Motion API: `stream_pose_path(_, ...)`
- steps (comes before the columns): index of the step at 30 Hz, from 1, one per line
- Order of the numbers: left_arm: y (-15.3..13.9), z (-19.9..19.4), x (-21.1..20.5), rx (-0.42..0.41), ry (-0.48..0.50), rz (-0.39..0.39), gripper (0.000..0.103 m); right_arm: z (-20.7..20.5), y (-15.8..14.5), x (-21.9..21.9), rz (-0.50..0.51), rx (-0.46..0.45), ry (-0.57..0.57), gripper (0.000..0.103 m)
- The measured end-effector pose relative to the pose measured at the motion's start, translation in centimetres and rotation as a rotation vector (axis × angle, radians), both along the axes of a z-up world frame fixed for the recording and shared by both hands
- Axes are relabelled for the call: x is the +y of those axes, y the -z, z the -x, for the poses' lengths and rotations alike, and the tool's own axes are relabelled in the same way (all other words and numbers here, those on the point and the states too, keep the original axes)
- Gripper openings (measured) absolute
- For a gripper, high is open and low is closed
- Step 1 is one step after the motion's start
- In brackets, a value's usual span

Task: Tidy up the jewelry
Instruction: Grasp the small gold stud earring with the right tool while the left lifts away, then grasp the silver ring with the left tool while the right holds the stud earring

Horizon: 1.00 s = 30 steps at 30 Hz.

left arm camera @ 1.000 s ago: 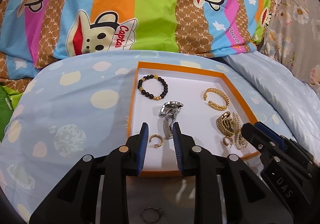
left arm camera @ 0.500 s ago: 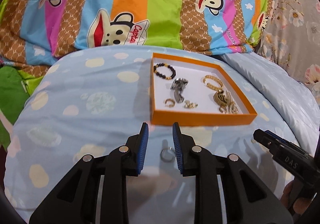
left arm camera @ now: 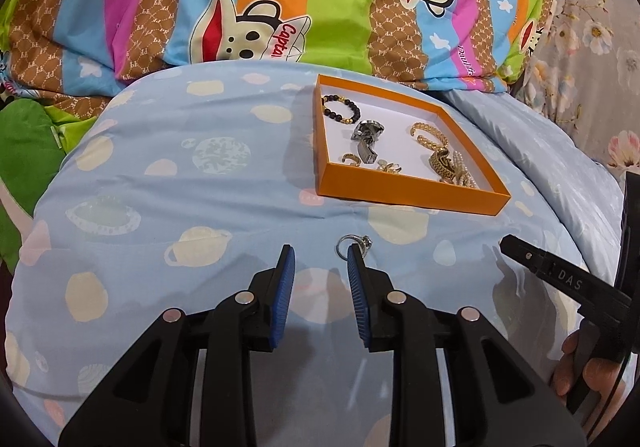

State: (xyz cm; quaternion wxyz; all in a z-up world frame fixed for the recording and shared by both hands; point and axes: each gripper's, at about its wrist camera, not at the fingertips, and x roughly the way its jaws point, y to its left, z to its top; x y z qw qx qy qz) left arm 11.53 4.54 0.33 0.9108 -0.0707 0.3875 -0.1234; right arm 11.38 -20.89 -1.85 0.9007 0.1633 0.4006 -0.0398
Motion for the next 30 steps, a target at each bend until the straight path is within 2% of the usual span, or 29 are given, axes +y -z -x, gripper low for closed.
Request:
stream_pose_path(2, 0.1, -0.1, 0.1, 0.008, 0.0, 0.005, 0.026, -0.3, 0.2, 0.0, -0.002, 0.018, 0.002, 0.017)
stream_pose_path(5, 0.2, -0.2, 0.2, 0.014, 0.003, 0.011, 0.026, -0.2, 0.3, -0.4, -0.024, 0.016, 0.01, 0.004)
stream_pose_path(9, 0.4, -0.4, 0.0, 0.031, 0.022, 0.017, 0.027, 0.3, 0.2, -0.5, -0.035, -0.007, 0.012, 0.004)
stream_pose_path(11, 0.6, -0.6, -0.3, 0.041, 0.043, 0.02, 0.037, 0.8, -0.1, -0.5, -0.035, -0.023, 0.011, 0.004)
stream_pose_path(12, 0.6, -0.6, -0.5, 0.044, 0.05, 0.014, 0.038, 1.0, -0.2, -0.5, -0.036, -0.03, 0.011, 0.004)
stream_pose_path(17, 0.6, -1.1, -2.3, 0.052, 0.08, -0.031, 0.04, 2.9, -0.4, -0.2, -0.038, -0.05, 0.004, 0.004)
stream_pose_path(20, 1.0, -2.0, -3.1, 0.08, 0.071, -0.031, 0.04, 3.9, -0.6, 0.0, -0.033, -0.058, -0.001, 0.004)
stream_pose_path(25, 1.3, -3.1, -4.0, 0.09, 0.041, -0.064, 0.038, 4.3, -0.5, 0.0, -0.035, -0.06, -0.003, 0.004)
stream_pose_path(27, 1.3, -3.1, -4.1, 0.088, 0.033, -0.077, 0.033, 4.3, -0.5, 0.1, -0.032, -0.057, -0.007, 0.004)
stream_pose_path(29, 1.3, -3.1, -4.1, 0.089, 0.024, -0.084, 0.024, 4.3, -0.5, 0.2, -0.029, -0.053, -0.011, 0.004)
stream_pose_path(30, 1.4, -3.1, -4.1, 0.091, 0.022, -0.085, 0.023, 4.2, -0.5, 0.2, -0.028, -0.052, -0.012, 0.004)
